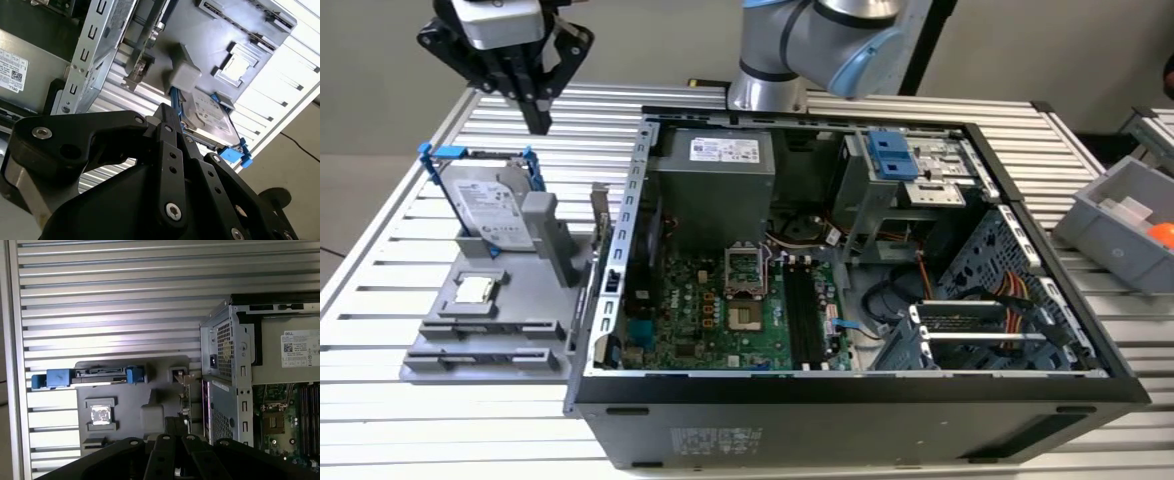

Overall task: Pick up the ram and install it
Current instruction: 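Reach for the ram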

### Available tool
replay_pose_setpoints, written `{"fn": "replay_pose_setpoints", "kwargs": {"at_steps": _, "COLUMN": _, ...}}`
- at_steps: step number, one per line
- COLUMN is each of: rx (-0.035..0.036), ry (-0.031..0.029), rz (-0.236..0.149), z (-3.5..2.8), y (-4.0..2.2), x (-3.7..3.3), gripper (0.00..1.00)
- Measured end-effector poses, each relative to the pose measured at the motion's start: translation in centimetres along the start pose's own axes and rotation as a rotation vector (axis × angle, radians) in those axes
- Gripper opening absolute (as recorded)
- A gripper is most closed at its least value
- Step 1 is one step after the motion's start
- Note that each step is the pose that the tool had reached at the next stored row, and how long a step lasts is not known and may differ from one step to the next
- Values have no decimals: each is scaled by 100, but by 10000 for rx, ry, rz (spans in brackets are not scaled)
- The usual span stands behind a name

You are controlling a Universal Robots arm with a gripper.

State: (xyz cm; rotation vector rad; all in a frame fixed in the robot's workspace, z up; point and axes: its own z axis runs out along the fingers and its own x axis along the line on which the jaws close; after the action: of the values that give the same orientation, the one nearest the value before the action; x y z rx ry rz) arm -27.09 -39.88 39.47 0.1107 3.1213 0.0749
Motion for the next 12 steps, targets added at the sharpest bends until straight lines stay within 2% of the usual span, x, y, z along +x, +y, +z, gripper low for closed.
{"fn": "replay_pose_setpoints", "kwargs": {"at_steps": 12, "rx": 0, "ry": 0, "rz": 0, "z": -2, "y": -9, "x": 124, "gripper": 0}}
